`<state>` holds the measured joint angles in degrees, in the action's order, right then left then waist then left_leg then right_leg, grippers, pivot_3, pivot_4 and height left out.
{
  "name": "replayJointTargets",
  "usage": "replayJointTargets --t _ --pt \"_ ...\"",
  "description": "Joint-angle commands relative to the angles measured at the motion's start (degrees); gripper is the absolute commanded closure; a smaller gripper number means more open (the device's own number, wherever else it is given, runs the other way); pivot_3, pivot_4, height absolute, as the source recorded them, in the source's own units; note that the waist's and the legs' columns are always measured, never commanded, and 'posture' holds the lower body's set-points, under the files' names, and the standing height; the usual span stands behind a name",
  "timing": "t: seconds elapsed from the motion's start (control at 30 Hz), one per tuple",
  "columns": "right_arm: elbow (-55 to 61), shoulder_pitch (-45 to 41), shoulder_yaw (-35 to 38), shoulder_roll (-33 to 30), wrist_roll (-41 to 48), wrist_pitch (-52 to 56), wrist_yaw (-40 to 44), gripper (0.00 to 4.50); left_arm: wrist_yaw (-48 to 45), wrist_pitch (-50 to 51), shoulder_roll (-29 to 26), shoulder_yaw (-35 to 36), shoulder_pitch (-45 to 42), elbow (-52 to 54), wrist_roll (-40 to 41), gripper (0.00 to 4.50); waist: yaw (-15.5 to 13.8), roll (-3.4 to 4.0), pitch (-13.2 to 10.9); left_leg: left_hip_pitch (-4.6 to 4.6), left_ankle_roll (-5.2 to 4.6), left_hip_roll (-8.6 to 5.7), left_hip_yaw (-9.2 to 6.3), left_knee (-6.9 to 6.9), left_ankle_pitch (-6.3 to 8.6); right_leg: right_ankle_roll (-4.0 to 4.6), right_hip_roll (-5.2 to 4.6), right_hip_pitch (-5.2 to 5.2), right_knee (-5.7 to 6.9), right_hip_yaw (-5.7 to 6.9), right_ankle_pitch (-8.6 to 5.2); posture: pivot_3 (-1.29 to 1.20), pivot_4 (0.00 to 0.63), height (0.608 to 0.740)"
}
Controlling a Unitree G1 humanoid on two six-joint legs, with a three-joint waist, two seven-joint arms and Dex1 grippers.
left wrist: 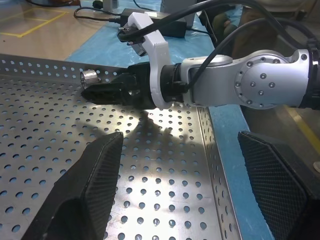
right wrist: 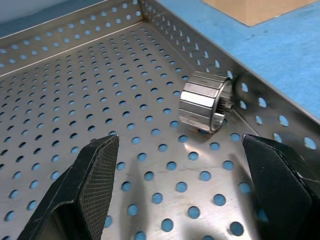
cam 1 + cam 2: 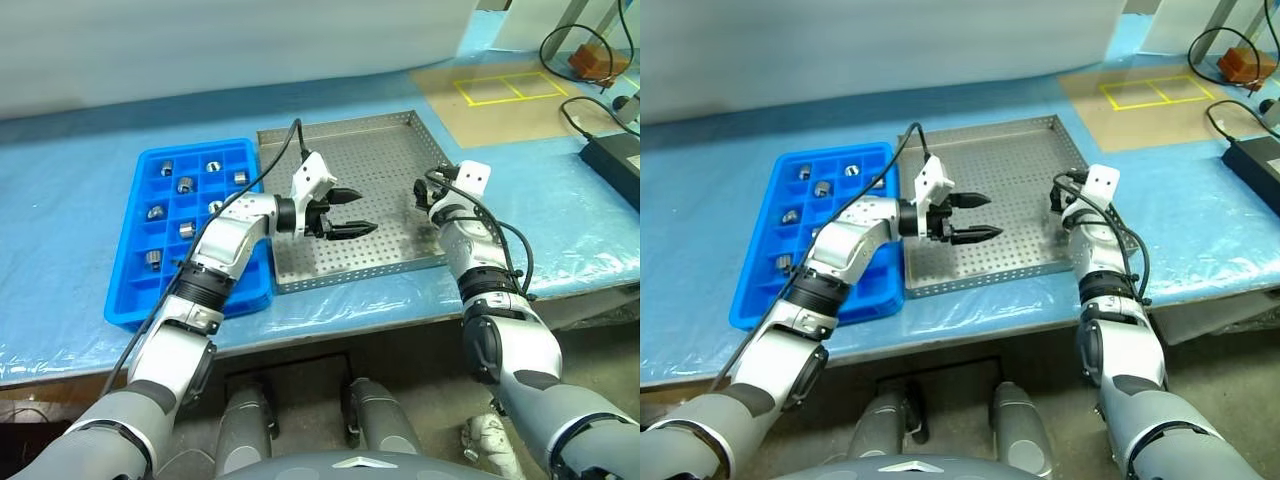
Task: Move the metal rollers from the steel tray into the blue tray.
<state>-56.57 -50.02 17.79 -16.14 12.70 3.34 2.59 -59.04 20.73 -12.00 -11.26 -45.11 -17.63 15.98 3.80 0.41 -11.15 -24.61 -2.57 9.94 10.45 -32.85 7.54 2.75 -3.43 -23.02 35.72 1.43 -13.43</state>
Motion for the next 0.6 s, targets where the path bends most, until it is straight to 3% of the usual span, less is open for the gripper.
replayJointTargets --t 0.03,0.6 --pt "-1.4 -2.0 0.8 -1.4 -0.3 -2.6 -1.2 0.43 0.6 0.7 0.1 1.2 0.3 3.0 1.3 0.63 0.0 0.00 0.0 -0.06 -0.02 0.01 0.00 -0.04 0.01 0.00 0.00 -0.05 0.01 0.01 0.00 -0.39 0.150 0.740" --pt "-8.5 -5.9 0.2 -2.0 -1.5 -5.4 -1.3 0.43 1.4 2.0 0.2 0.8 1.1 4.9 1.7 0.63 0.0 0.01 0.0 -0.25 -0.13 0.04 0.00 -0.21 0.08 0.01 -0.01 -0.16 0.05 0.04 0.01 -0.37 0.150 0.740"
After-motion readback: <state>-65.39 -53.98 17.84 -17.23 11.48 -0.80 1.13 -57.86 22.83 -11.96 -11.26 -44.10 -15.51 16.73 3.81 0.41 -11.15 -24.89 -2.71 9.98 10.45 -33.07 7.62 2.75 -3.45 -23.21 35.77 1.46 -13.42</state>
